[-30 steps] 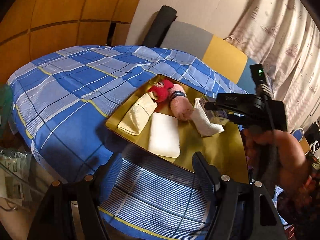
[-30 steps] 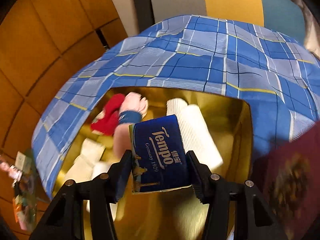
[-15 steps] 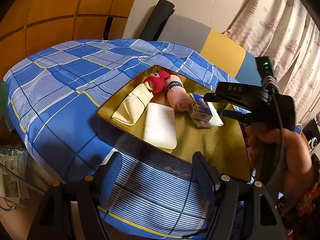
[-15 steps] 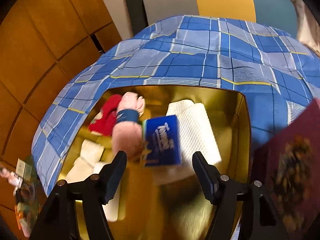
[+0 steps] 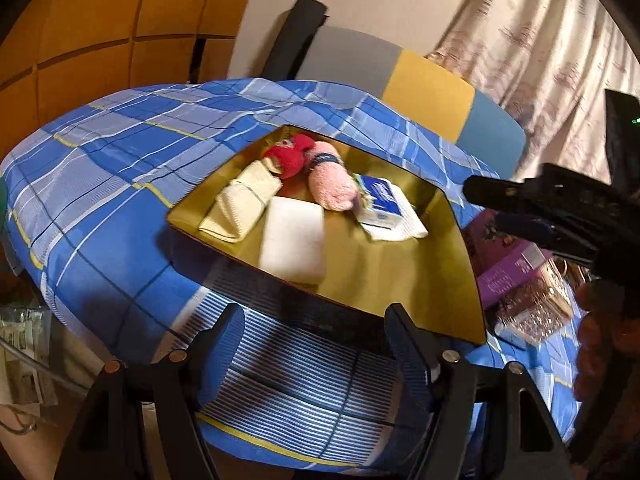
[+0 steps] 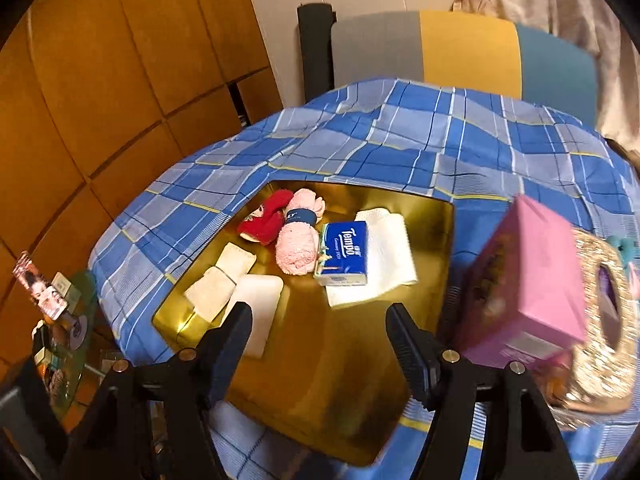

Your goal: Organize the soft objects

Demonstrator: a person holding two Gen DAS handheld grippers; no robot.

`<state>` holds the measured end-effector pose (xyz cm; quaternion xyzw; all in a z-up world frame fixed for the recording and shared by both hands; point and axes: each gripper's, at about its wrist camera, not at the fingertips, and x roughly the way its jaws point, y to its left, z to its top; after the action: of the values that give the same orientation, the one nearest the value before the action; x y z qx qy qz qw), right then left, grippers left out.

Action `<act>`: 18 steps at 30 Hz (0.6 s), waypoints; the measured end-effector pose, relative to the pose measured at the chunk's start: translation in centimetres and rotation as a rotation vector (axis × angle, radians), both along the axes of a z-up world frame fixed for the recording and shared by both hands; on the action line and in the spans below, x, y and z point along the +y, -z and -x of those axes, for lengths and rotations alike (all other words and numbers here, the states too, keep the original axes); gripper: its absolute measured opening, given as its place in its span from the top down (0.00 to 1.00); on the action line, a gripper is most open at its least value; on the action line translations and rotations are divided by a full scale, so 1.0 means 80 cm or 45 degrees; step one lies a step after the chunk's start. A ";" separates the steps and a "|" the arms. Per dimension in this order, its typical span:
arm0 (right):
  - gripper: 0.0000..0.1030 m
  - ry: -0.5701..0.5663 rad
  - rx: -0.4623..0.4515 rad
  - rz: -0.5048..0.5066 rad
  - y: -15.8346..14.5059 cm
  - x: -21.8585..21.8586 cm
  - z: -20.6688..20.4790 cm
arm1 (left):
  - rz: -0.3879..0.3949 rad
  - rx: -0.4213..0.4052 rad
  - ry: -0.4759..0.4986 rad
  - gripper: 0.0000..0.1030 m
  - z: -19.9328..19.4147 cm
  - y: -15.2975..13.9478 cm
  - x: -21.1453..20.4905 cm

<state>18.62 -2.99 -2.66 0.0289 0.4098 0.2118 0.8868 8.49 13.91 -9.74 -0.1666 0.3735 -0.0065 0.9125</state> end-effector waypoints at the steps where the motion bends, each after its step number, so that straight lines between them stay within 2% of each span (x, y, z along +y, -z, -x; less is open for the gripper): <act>1: 0.32 0.001 -0.006 0.001 -0.003 -0.006 0.005 | -0.004 -0.001 0.014 0.29 0.000 0.000 -0.004; 8: 0.31 0.039 -0.077 0.028 -0.018 -0.057 0.051 | -0.029 -0.008 0.144 0.29 0.007 0.000 -0.041; 18: 0.31 0.201 -0.053 -0.018 -0.012 -0.148 0.095 | -0.042 -0.029 0.333 0.29 0.024 0.001 -0.092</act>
<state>11.06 -14.86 -1.68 0.0630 0.3862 0.1445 0.9089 6.53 6.57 -9.83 -0.1012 0.3817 -0.1213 0.9107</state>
